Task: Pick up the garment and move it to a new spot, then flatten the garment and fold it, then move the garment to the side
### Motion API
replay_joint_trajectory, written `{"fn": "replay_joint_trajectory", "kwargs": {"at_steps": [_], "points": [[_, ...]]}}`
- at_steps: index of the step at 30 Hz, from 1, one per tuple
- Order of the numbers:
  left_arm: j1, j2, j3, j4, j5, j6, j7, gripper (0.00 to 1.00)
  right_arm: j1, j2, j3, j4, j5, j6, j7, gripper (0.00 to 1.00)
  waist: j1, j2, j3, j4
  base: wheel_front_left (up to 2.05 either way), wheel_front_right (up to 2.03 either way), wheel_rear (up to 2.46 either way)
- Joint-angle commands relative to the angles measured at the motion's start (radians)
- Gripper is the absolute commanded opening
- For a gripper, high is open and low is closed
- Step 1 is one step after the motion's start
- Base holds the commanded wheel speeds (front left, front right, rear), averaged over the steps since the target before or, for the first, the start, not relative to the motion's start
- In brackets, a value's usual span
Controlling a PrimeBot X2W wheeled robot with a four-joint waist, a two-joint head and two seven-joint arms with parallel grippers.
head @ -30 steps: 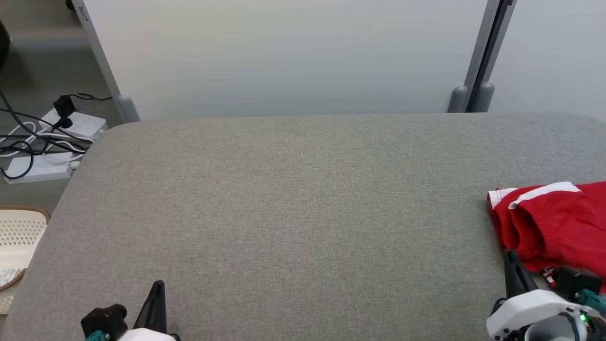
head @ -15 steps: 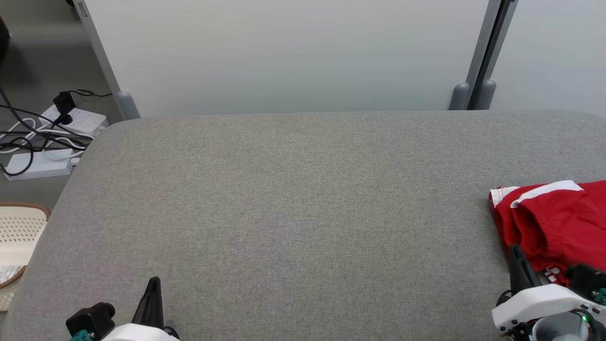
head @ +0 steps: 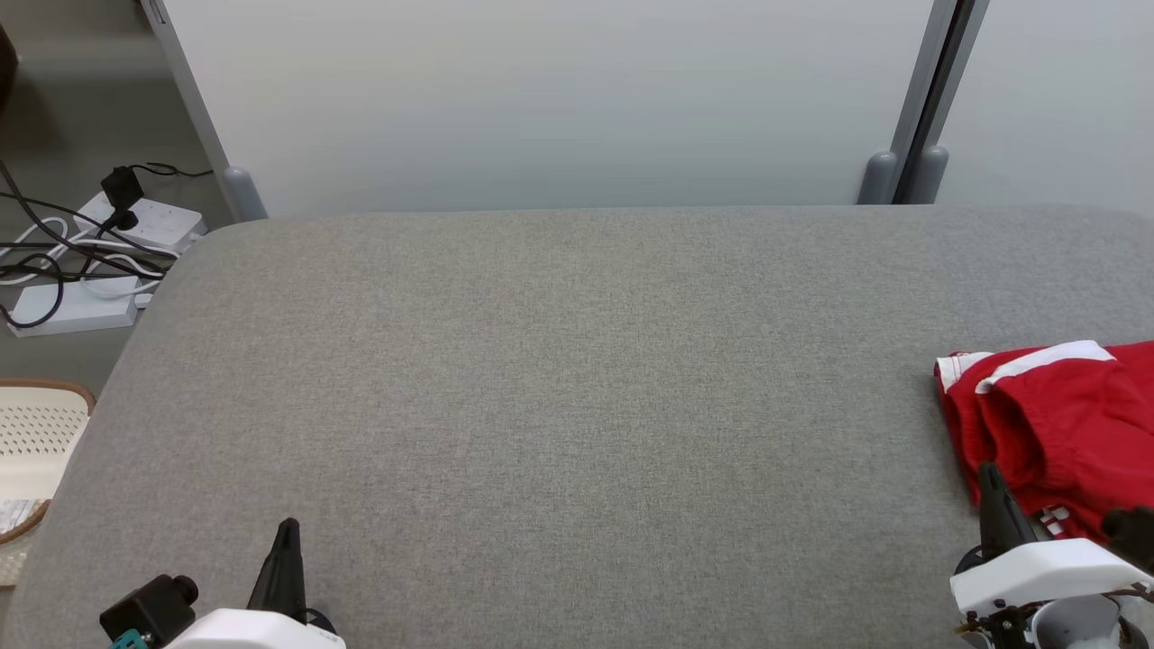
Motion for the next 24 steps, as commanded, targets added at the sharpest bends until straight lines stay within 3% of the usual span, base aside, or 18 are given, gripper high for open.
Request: {"fn": "replay_joint_trajectory", "kwargs": {"at_steps": [1,24], "points": [[-0.054,0.016,0.016,-0.035,-0.041,-0.009,0.009,0.00,-0.023,-0.012,0.003,-0.038,0.039,0.000,0.008,0.00,-0.0001,-0.0001,0.001,0.000,0.00,0.00,0.00],[-0.064,0.020,0.025,-0.076,-0.301,-0.019,0.072,0.00,-0.006,-0.010,-0.005,-0.098,0.299,0.000,0.072,0.00,-0.0001,-0.0001,0.014,0.004,0.00,0.00,0.00]]}}
